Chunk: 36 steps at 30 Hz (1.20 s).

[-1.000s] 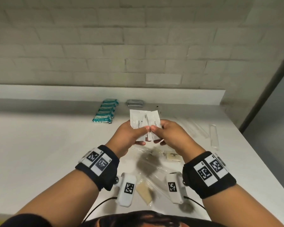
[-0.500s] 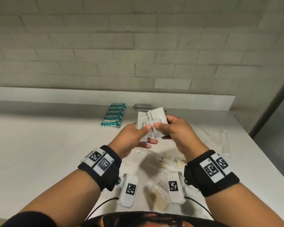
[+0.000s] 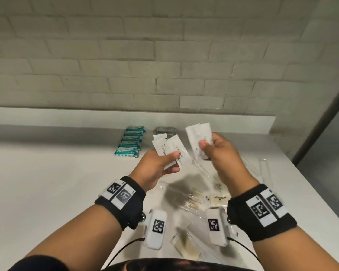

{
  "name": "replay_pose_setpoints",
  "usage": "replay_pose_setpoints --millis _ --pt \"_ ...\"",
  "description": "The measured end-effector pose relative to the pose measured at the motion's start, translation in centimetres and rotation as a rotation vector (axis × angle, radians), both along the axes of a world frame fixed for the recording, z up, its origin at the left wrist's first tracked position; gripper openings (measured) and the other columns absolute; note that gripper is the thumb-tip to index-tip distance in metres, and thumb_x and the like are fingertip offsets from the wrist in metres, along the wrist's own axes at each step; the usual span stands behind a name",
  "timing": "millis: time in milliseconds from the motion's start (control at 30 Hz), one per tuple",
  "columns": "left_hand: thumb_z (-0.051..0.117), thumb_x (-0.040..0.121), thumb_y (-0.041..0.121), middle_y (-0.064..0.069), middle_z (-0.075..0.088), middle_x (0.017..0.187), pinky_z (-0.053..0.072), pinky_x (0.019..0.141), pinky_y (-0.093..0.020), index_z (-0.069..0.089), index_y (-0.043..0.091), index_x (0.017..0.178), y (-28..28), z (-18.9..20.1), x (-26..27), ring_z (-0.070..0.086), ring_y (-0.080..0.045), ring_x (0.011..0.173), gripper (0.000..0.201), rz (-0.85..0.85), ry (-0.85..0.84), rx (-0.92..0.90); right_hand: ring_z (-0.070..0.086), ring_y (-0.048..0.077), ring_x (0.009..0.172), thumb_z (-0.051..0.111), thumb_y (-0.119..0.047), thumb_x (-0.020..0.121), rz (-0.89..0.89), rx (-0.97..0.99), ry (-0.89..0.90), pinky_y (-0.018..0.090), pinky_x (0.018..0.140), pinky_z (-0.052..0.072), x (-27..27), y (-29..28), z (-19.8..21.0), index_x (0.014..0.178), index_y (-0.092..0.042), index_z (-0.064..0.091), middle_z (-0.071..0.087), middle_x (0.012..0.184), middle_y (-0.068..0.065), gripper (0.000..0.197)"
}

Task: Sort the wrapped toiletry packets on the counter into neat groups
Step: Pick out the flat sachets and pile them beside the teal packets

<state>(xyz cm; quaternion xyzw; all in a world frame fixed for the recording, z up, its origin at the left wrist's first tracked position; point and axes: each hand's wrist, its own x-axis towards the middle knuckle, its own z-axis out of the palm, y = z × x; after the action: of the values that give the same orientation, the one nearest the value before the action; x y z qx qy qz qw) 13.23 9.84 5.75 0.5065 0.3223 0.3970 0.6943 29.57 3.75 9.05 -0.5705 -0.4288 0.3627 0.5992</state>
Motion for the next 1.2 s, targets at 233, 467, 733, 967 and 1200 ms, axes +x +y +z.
replay_pose_setpoints --millis 233,467,733,967,1200 --pt "0.063 0.089 0.007 0.003 0.074 0.088 0.056 0.061 -0.023 0.067 0.017 0.098 0.0 -0.5 0.5 0.070 -0.011 0.080 0.015 -0.052 0.032 0.016 0.060 0.010 0.063 0.064 -0.009 0.088 0.165 -0.126 -0.125 0.023 0.059 0.043 -0.1 0.1 -0.6 0.093 -0.014 0.069 0.070 0.076 -0.002 0.009" --pt "0.044 0.098 0.005 -0.020 0.068 0.104 0.060 0.072 -0.031 0.052 0.003 0.118 0.7 -0.6 -0.4 0.071 -0.027 0.087 0.021 -0.093 0.041 -0.124 0.065 0.016 0.076 0.059 -0.013 0.092 0.006 -0.191 -0.170 0.030 0.063 0.053 0.7 0.9 -1.5 0.108 -0.011 0.061 0.069 0.091 0.002 0.017" --pt "0.068 0.086 0.007 -0.008 0.067 0.082 0.055 0.055 -0.023 0.063 0.006 0.099 1.5 -0.7 -0.9 0.066 -0.015 0.060 0.014 -0.030 0.289 0.058 0.057 0.010 0.069 0.061 -0.011 0.091 0.203 -0.106 -0.364 0.019 0.064 0.046 1.7 1.3 2.2 0.097 -0.017 0.063 0.063 0.083 -0.002 0.008" --pt "0.064 0.084 -0.005 -0.008 0.065 0.080 0.051 0.050 -0.020 0.062 -0.004 0.107 2.1 -0.4 -0.4 0.061 -0.009 0.056 0.023 -0.037 0.288 0.113 0.061 0.021 0.094 0.065 -0.020 0.088 0.547 -0.313 -1.000 0.034 0.083 0.049 0.3 2.2 2.7 0.104 -0.025 0.055 0.061 0.097 -0.004 0.019" --pt "0.040 0.097 0.051 0.002 0.052 0.070 0.032 0.047 -0.021 0.064 0.014 0.107 2.3 -1.2 -1.6 0.039 -0.009 0.054 0.045 0.036 0.327 0.024 0.061 0.016 0.077 0.063 -0.012 0.089 0.503 -0.385 -0.471 0.036 0.067 0.057 -0.6 1.2 -2.2 0.121 -0.015 0.049 0.060 0.096 0.003 0.035"
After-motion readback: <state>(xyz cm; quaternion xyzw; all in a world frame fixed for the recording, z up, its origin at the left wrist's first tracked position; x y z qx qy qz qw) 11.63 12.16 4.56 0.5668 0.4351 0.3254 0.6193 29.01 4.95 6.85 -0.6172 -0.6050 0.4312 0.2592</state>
